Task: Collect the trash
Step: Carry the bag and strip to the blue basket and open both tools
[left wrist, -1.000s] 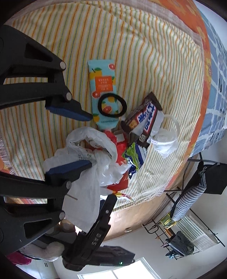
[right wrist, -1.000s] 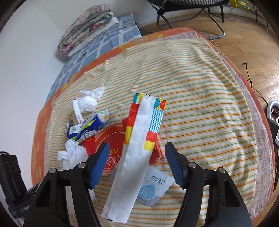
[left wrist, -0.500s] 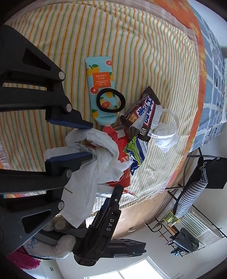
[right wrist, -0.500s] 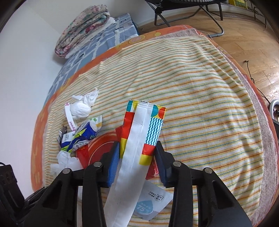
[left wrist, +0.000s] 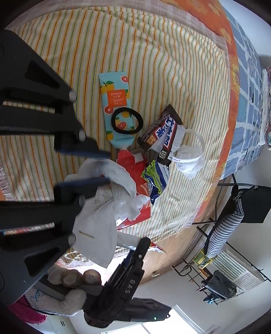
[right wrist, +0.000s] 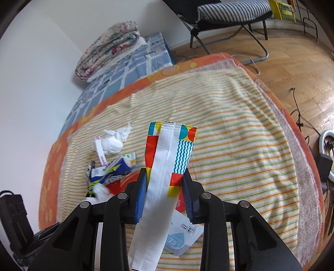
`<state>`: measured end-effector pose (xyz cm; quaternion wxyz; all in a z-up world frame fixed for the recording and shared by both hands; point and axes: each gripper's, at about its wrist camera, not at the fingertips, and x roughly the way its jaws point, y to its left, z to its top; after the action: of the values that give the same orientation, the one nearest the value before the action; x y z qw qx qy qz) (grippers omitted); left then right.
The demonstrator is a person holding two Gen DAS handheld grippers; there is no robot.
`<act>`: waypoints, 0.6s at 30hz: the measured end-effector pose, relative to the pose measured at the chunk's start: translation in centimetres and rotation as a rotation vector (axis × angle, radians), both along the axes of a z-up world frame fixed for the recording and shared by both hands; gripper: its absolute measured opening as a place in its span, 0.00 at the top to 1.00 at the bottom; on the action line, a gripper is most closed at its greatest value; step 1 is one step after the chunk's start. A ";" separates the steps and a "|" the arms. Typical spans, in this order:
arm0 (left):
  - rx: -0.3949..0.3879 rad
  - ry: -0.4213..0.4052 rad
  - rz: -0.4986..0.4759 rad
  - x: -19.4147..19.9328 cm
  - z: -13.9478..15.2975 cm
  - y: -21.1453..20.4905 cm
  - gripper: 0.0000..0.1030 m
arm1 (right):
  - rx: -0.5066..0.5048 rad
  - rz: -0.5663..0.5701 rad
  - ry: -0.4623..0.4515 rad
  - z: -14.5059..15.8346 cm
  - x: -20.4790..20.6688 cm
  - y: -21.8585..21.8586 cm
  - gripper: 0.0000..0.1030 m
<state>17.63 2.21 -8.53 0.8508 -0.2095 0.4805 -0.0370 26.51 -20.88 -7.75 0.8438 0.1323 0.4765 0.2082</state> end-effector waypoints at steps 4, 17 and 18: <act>0.023 0.015 0.017 0.8 -0.8 -0.3 0.53 | -0.029 0.019 -0.029 0.5 -0.5 0.4 0.72; -0.015 -0.043 -0.009 0.5 0.5 -0.8 0.90 | -0.042 0.036 -0.101 2.8 -2.1 -0.6 0.72; -0.022 -0.049 -0.008 0.2 0.9 -0.7 0.90 | -0.039 0.036 -0.105 3.0 -2.3 -0.7 0.72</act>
<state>17.85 1.54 -7.67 0.8600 -0.2157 0.4597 -0.0509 24.24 -21.53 -4.75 0.8662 0.0962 0.4379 0.2206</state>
